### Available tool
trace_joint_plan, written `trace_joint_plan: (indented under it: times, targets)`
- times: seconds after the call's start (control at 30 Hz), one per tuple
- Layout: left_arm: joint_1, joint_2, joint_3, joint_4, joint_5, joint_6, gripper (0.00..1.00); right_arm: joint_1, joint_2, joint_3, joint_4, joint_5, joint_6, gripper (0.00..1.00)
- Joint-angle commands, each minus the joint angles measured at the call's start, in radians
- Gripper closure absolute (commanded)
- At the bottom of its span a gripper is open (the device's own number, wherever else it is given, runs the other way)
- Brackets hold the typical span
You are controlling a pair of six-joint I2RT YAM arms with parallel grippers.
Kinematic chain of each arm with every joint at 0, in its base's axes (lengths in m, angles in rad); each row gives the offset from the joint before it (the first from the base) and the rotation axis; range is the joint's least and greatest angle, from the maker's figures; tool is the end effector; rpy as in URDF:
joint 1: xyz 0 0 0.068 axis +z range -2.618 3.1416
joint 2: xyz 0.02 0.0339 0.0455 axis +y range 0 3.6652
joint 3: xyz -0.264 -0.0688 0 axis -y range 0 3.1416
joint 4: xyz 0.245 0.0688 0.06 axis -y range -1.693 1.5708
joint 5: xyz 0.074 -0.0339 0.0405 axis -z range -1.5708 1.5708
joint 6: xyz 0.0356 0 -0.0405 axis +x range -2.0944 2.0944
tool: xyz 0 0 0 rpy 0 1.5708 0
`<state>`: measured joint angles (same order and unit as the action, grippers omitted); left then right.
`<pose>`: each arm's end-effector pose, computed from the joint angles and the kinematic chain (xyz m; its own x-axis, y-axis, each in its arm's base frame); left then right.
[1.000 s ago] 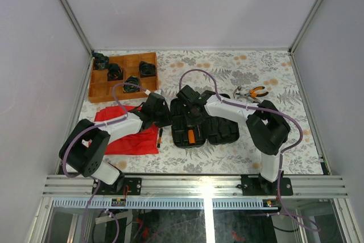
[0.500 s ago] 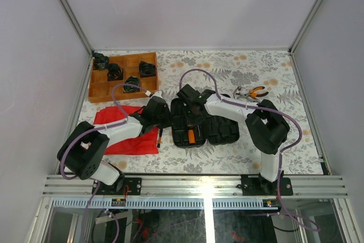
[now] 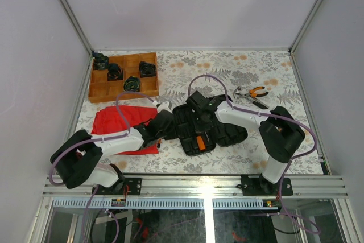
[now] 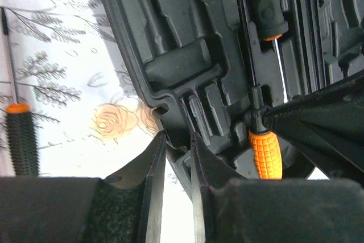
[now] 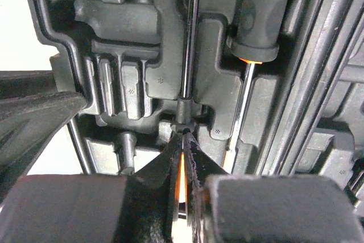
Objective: Sort the tools into containers
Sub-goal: Adjust the screwdriver in the storage box.
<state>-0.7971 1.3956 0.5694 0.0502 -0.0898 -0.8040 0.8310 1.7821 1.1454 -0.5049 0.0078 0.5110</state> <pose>0.1855 -0.1854 0.1573 -0.8205 -0.1865 -0.5404 0.1108 0.8755 -0.4704 0.2386 0.2610 0.1745 -0.8948 -0.2550 -0.3664 -0.3425 0.9185 0.1973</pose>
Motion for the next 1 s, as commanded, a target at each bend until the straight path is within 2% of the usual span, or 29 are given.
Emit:
trace_joint_plan:
  times: [0.0,0.1,0.33,0.6,0.73,0.83,0.97]
  targets:
    - [-0.083,-0.015,-0.027,-0.069,0.214,-0.053,0.96,-0.002,0.051,-0.075,-0.118,0.068,-0.015,0.90]
    - [-0.083,-0.049,-0.023,-0.099,0.188,-0.054,0.95,-0.001,0.002,-0.061,-0.109,0.075,-0.024,0.84]
    - [-0.084,-0.130,-0.018,-0.151,0.126,-0.059,0.82,-0.003,-0.168,-0.084,0.012,0.097,-0.069,0.82]
    - [-0.083,-0.216,-0.038,-0.167,0.058,-0.066,0.67,-0.001,-0.324,-0.156,0.139,0.128,-0.091,0.65]
    - [-0.082,-0.252,-0.036,-0.189,0.022,-0.055,0.62,-0.002,-0.404,-0.189,0.184,0.168,-0.092,0.59]
    - [-0.081,-0.280,-0.029,-0.213,-0.026,-0.047,0.60,-0.002,-0.479,-0.233,0.252,0.210,-0.086,0.54]
    - [-0.078,-0.321,-0.020,-0.239,-0.086,-0.038,0.51,-0.003,-0.583,-0.303,0.358,0.256,-0.094,0.43]
